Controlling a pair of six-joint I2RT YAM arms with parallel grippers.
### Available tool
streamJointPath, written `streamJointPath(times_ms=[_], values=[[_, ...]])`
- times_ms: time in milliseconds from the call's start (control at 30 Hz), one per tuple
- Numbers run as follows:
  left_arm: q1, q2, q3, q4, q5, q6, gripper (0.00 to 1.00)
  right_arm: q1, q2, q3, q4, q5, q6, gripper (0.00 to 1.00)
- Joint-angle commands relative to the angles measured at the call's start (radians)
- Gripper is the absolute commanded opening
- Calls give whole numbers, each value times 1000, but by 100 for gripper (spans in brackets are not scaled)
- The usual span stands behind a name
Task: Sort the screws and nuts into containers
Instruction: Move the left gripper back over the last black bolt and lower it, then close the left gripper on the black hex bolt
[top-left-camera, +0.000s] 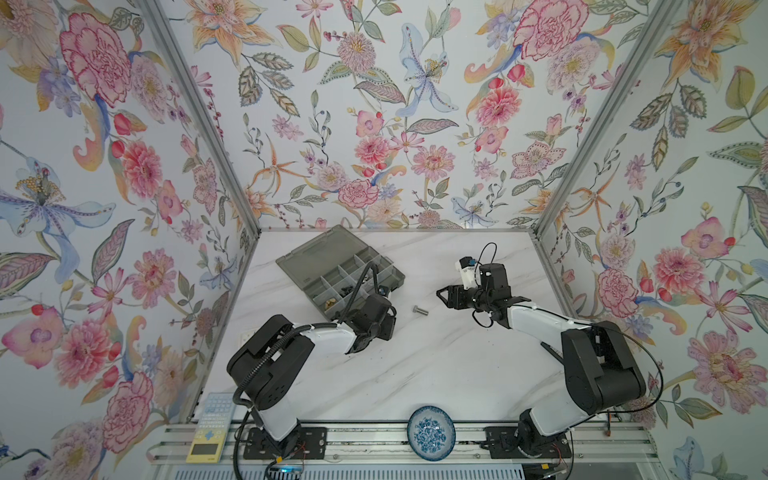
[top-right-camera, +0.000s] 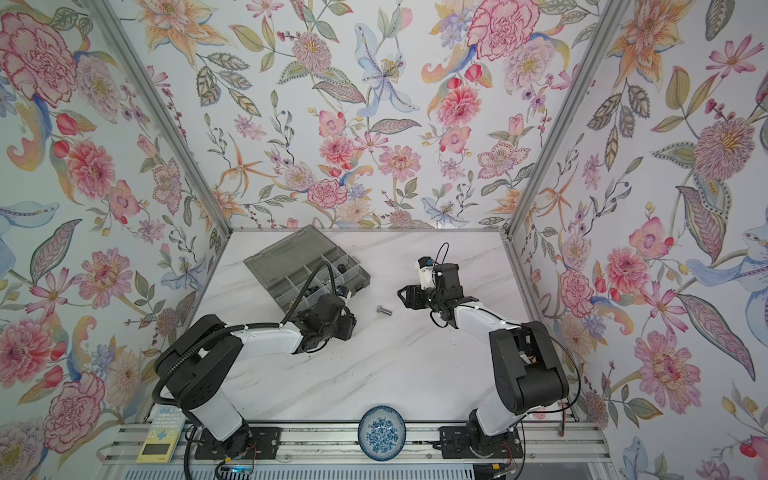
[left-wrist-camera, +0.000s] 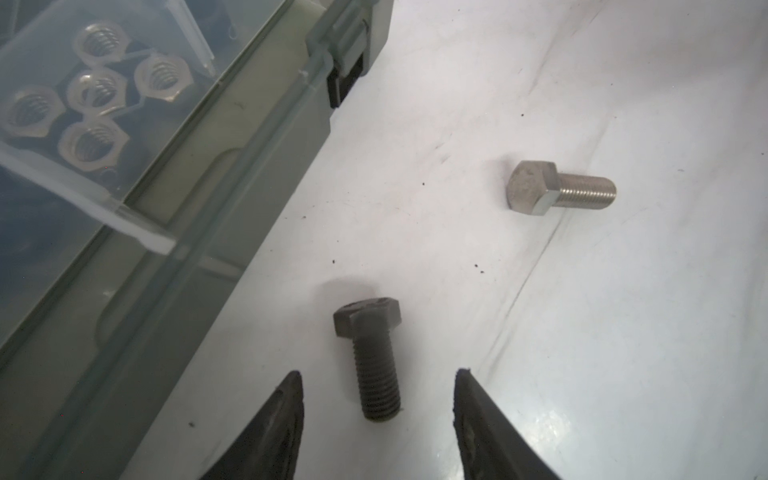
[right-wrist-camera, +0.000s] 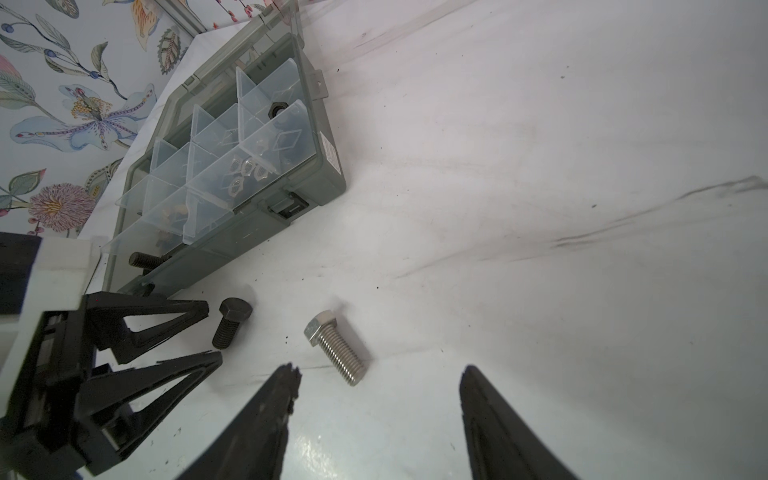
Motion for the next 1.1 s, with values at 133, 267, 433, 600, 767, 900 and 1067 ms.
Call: streamJointPath(times_ms=[133, 267, 433, 600, 767, 900, 1067], values=[[-10, 59, 50, -23, -28, -21, 53, -9, -10, -14, -8, -21, 5, 65], [-12, 75, 62, -55, -59, -22, 46, -11, -8, -16, -7, -22, 6, 66], [-16, 85, 64, -66, -74, -16, 42, -12, -6, -18, -5, -23, 7, 66], [-22, 97, 72, -70, -76, -16, 35, -13, -11, -22, -5, -24, 7, 65], [-24, 91, 73, -69, -81, -15, 19, -17, -18, -27, -5, -24, 7, 66], [-24, 78, 75, -71, -86, -7, 2, -20, -22, -32, -2, -26, 7, 66], [-24, 6, 91, -109, -102, 22, 0, -21, -23, -35, -3, -27, 7, 66]])
